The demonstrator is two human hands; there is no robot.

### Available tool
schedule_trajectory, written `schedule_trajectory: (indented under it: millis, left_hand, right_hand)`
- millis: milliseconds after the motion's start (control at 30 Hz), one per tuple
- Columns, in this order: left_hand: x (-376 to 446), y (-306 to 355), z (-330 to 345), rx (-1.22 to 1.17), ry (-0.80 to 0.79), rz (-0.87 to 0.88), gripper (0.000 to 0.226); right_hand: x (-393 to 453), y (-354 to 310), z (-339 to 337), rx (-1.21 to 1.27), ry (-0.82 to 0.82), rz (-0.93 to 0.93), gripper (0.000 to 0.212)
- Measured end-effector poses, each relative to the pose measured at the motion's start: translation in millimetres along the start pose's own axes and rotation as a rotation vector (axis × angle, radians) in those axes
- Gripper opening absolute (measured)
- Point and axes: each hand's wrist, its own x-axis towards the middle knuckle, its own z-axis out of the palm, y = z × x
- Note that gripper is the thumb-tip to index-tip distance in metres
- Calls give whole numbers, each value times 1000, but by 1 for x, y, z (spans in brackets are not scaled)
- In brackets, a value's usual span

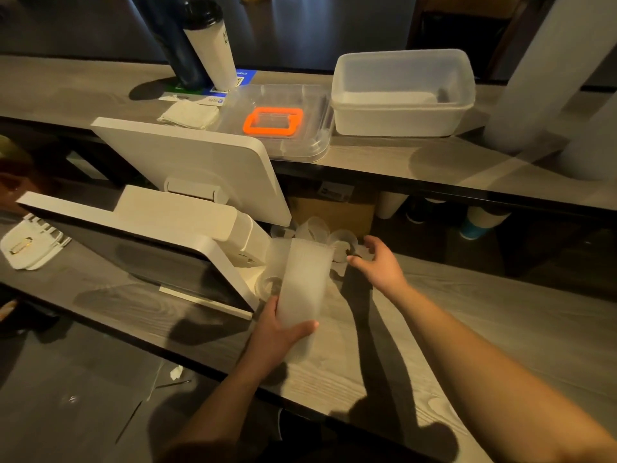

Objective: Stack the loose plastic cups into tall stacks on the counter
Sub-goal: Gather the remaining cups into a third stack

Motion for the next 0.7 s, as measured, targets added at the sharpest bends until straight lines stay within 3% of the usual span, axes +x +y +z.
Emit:
schedule_trajectory:
  millis: [233,367,700]
  left_hand:
    - [13,-1,0,-8,15,-89,86]
    - [18,-3,-2,31,8,-113,75]
    - [20,-6,-4,16,13,-117,78]
  right_hand:
    - [35,3,19,-142,-79,25,99]
    - [50,1,29,-242,-81,17,93]
    - [66,6,40,-403,-75,46,92]
